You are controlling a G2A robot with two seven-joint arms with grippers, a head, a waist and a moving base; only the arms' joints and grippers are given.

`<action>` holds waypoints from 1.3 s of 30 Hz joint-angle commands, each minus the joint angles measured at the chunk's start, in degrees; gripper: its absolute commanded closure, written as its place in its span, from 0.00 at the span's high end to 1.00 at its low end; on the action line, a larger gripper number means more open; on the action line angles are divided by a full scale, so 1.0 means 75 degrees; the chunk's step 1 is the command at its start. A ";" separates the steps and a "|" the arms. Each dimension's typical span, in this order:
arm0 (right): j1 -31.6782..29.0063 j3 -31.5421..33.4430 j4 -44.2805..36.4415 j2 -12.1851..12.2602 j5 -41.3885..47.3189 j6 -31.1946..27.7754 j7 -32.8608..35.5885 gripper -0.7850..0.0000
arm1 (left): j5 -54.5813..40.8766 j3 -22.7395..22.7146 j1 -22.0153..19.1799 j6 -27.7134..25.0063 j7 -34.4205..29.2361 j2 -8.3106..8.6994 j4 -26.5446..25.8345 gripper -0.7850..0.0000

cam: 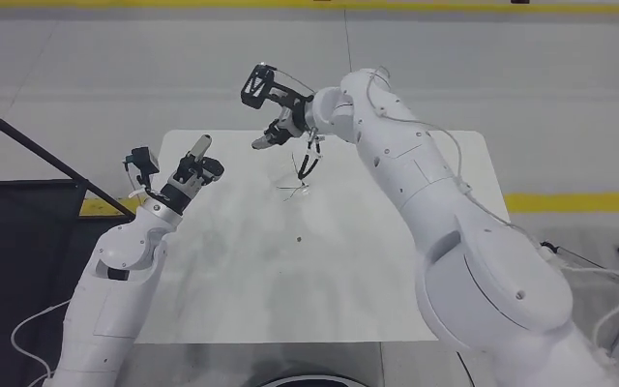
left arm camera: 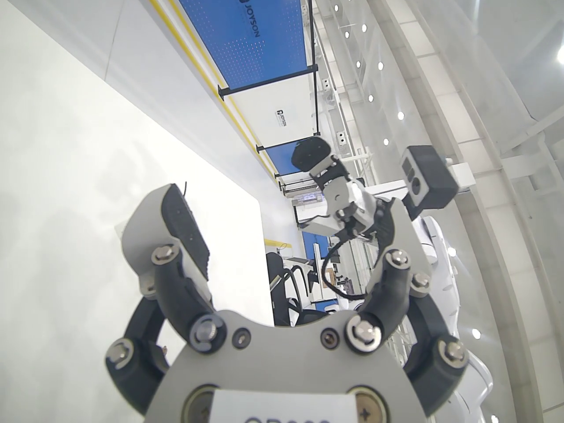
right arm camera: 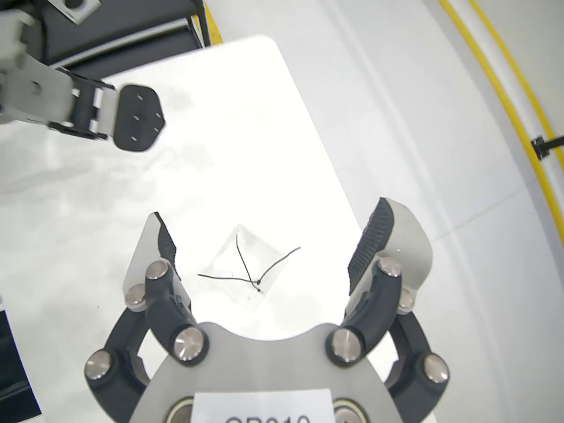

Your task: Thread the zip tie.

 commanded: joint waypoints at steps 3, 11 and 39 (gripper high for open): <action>0.0029 0.0082 0.0311 0.0205 -0.0036 -0.0181 -0.0932 1.00 | 0.0000 0.0000 0.0000 0.0000 0.0000 0.0000 0.0000 1.00; -0.0005 0.0106 0.0399 0.0326 -0.0119 -0.0541 -0.1593 1.00 | 0.0000 0.0000 0.0000 0.0000 0.0000 0.0000 0.0000 1.00; 0.0186 0.0293 -0.0020 0.0687 -0.0169 -0.0890 -0.3078 1.00 | 0.0000 0.0000 0.0000 0.0000 0.0000 0.0000 0.0000 1.00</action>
